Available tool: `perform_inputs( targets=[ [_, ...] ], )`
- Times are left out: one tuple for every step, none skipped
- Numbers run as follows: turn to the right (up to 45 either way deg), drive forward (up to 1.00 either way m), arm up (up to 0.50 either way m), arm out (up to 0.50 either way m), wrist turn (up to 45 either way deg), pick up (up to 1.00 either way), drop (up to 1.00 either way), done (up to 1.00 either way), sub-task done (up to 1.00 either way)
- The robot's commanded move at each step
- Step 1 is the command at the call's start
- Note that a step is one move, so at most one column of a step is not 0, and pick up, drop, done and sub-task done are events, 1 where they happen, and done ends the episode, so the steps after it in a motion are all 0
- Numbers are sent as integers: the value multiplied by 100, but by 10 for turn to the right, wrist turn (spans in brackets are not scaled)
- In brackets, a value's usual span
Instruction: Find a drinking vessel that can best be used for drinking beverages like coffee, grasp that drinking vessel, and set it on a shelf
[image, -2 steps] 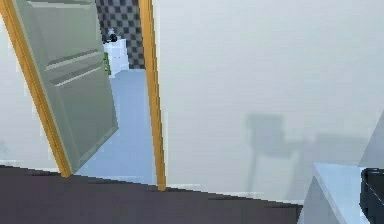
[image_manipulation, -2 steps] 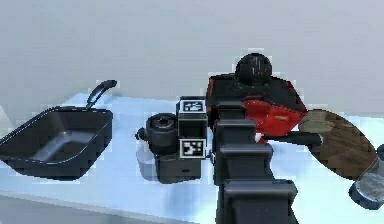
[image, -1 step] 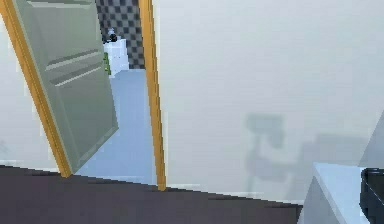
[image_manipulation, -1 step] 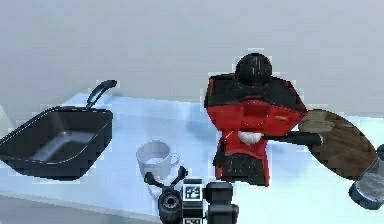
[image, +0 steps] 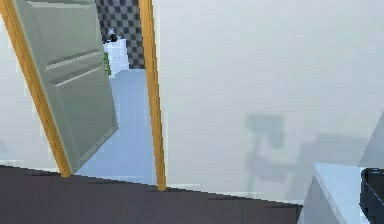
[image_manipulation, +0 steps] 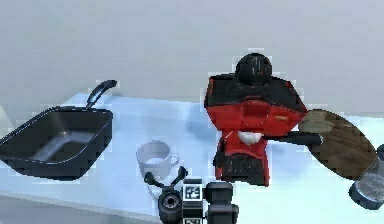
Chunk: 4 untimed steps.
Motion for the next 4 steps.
perform_inputs(
  targets=[
    [0,0,10,0,0,0,0,0,0],
    [0,0,6,0,0,0,0,0,0],
    [0,0,0,0,-450,0,0,0,0],
    [0,0,0,0,-450,0,0,0,0]
  ],
)
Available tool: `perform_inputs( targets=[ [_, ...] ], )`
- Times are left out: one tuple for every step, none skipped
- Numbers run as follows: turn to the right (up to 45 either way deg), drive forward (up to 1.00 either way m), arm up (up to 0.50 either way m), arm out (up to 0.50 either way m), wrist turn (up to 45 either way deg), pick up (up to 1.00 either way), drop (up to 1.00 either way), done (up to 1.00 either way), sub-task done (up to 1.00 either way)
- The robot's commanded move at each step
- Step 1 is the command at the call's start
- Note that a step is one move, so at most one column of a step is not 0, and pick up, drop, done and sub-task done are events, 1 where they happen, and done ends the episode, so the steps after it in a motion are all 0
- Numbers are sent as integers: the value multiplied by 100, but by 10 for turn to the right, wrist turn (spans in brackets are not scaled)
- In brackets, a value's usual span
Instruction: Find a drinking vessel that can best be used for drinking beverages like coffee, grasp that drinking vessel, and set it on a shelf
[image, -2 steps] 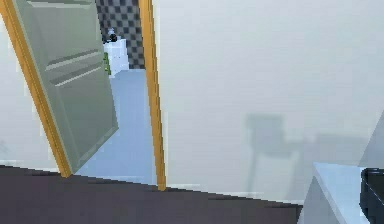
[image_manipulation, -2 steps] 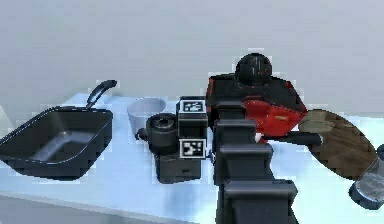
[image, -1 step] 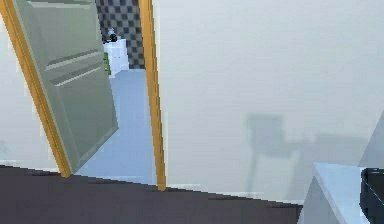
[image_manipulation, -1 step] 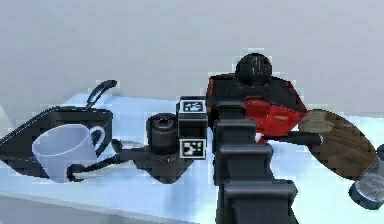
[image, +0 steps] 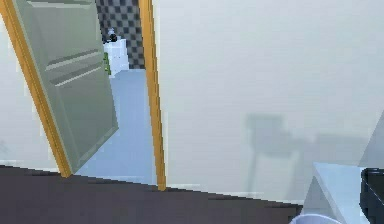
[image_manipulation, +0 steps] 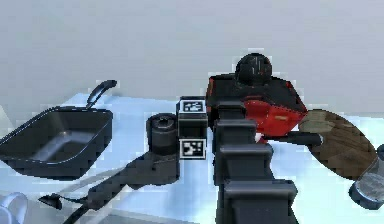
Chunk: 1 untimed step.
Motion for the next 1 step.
perform_inputs(
  targets=[
    [0,0,0,0,-270,0,0,0,0]
  ],
)
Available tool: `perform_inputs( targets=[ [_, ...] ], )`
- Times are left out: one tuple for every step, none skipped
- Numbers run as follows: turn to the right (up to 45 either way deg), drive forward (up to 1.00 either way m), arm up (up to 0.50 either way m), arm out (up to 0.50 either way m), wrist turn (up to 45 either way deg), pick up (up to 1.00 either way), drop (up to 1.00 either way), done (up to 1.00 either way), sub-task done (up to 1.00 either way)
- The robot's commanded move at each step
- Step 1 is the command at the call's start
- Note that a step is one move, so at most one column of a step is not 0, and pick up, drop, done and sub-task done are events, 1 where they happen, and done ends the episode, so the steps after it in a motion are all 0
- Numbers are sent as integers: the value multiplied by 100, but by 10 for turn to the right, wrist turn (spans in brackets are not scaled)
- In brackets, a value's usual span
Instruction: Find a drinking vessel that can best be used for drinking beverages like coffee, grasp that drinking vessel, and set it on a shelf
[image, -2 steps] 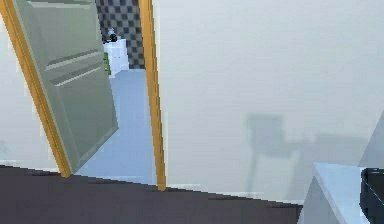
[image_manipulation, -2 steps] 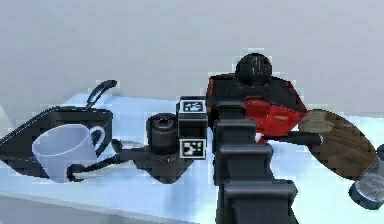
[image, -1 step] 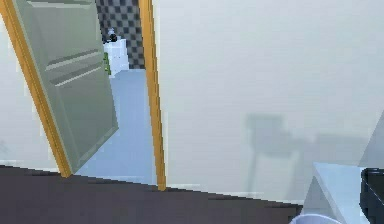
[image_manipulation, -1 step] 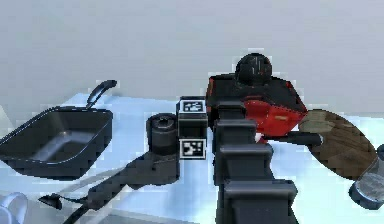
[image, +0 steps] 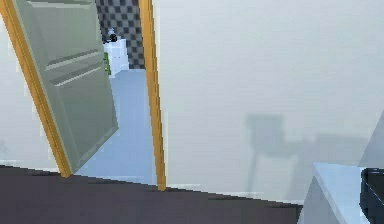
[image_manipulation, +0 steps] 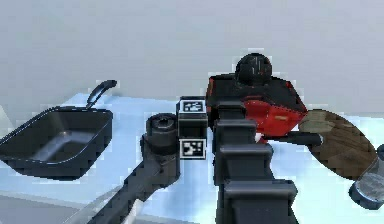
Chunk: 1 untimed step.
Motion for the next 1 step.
perform_inputs(
  targets=[
    [0,0,0,-10,0,0,0,0,0]
  ],
)
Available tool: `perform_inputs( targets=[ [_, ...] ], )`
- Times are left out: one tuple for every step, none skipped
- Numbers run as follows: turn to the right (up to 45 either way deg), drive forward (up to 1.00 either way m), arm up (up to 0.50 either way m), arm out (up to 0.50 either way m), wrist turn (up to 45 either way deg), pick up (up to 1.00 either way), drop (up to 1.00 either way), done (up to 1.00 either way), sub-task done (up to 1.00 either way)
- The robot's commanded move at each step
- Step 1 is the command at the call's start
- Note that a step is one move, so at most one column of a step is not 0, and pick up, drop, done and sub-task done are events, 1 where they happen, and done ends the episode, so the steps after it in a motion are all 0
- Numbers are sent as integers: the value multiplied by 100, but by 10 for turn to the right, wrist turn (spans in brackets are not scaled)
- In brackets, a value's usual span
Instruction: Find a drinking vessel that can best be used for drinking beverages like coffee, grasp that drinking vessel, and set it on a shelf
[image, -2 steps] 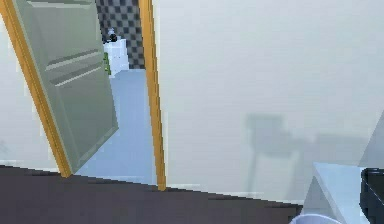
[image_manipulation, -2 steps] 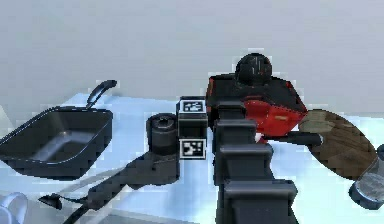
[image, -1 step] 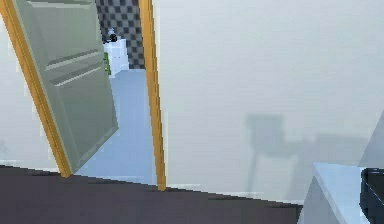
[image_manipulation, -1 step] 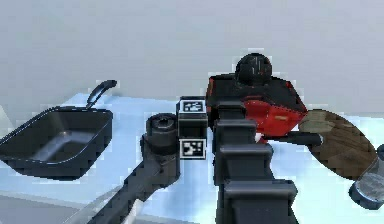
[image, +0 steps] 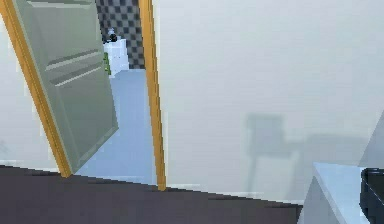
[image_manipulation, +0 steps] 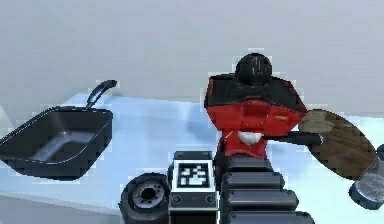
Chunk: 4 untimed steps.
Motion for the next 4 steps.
perform_inputs(
  targets=[
    [-330,0,0,0,0,0,0,0,0],
    [0,20,0,0,0,0,0,0,0],
    [-450,0,0,0,0,0,0,0,0],
    [0,100,0,0,0,0,0,0,0]
  ],
)
